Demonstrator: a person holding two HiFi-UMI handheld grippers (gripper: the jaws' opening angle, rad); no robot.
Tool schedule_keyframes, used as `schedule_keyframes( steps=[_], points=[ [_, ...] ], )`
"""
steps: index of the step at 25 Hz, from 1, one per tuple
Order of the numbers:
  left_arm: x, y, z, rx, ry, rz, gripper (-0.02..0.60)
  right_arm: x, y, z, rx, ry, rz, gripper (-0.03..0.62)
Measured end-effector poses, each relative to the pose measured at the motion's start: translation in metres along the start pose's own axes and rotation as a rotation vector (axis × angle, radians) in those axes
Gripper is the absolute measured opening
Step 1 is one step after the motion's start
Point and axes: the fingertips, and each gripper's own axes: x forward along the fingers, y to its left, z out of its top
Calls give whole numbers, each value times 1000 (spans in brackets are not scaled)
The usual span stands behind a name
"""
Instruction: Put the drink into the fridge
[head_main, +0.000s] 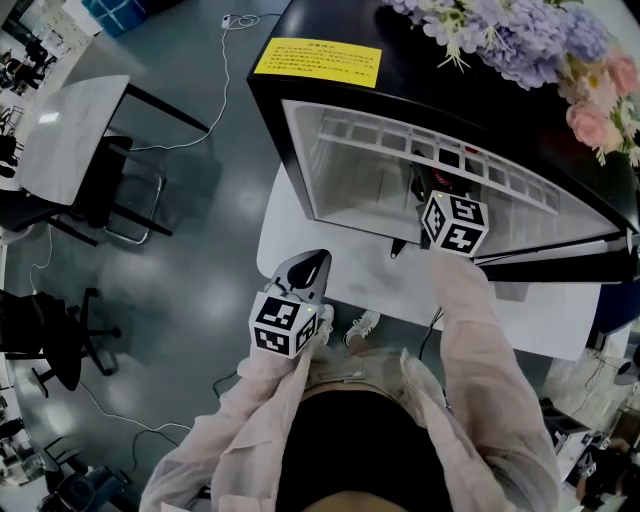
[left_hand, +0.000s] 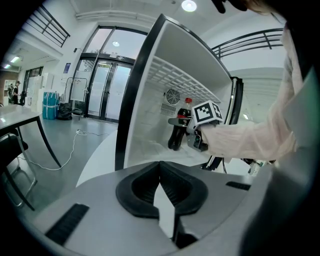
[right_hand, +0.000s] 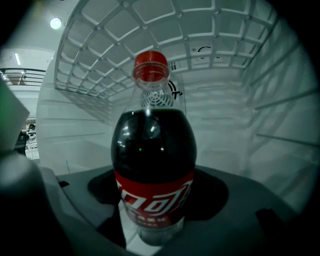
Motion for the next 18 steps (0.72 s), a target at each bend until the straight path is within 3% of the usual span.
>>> schedule_keyframes(
  steps=[10, 18],
  points=[
    [-6, -4, -1, 6, -5, -21, 11, 0, 6, -9, 26, 21, 39, 380],
    [-12, -2, -4, 11, 0, -37, 11, -14, 3, -28, 57, 66, 22, 393]
  ],
)
